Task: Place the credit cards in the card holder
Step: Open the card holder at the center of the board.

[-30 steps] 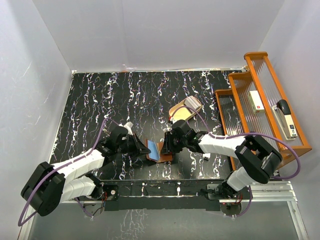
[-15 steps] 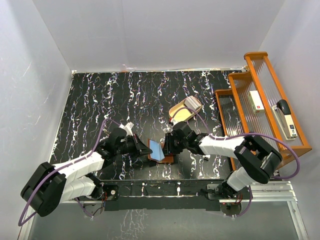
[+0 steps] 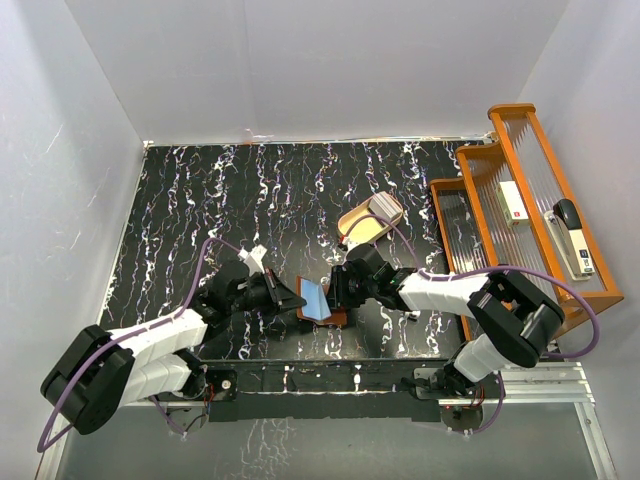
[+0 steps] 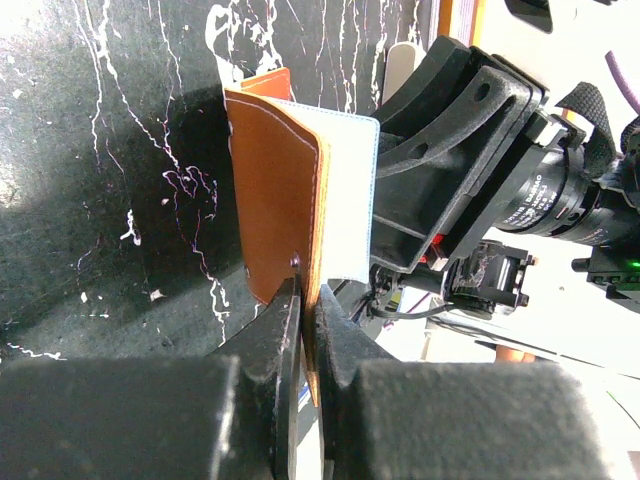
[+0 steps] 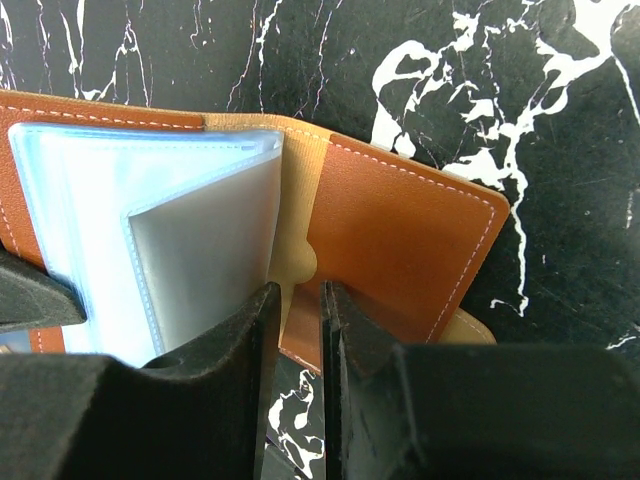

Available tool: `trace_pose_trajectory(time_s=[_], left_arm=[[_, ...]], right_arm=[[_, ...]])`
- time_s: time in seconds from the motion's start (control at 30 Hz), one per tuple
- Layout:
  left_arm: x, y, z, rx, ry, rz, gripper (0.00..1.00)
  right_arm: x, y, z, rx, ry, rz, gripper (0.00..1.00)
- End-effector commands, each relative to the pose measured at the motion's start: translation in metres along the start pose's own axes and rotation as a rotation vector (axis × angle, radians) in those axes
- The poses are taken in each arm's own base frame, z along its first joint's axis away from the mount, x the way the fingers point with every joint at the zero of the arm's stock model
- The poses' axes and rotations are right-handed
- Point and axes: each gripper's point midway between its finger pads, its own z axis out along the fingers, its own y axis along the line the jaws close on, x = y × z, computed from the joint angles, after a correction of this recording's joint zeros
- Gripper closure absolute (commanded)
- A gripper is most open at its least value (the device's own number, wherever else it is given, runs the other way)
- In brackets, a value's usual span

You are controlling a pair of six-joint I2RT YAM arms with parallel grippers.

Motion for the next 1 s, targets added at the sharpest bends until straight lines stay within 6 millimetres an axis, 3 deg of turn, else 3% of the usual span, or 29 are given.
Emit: trace_pose_trajectory(time_s=[0.0, 0.1, 0.3, 0.5, 0.63, 0.97], left_arm=[[-0.004, -0.024, -0.004, 0.099, -0.018, 0.056, 1.00], [-0.004, -0.006, -0.003, 0.012, -0.021, 0.065, 1.00], [-0.003, 0.005, -0.003, -0.055, -0.004, 0.075, 1.00], [-0.003, 0.008, -0.004, -0.086, 0.002, 0.082, 1.00], [-0.006, 0.003, -0.004, -0.072, -0.009, 0.081, 1.00], [-0.007, 0.002, -0.004, -0.072, -0.015, 0.071, 1.00]], right_arm=[[-0.012, 0.005, -0.001, -0.013, -0.050, -0.024, 0.79], [-0.019, 0.008, -0.007, 0.008, -0.065, -0.030, 0.75], [-0.045, 0.012, -0.037, 0.100, -0.133, -0.060, 0.58], [-0.063, 0.042, -0.057, 0.026, -0.184, -0.062, 0.43], [-0.069, 0.054, -0.054, -0.003, -0.185, -0.058, 0.32], [-0.065, 0.067, -0.029, 0.012, -0.144, -0.067, 0.28]])
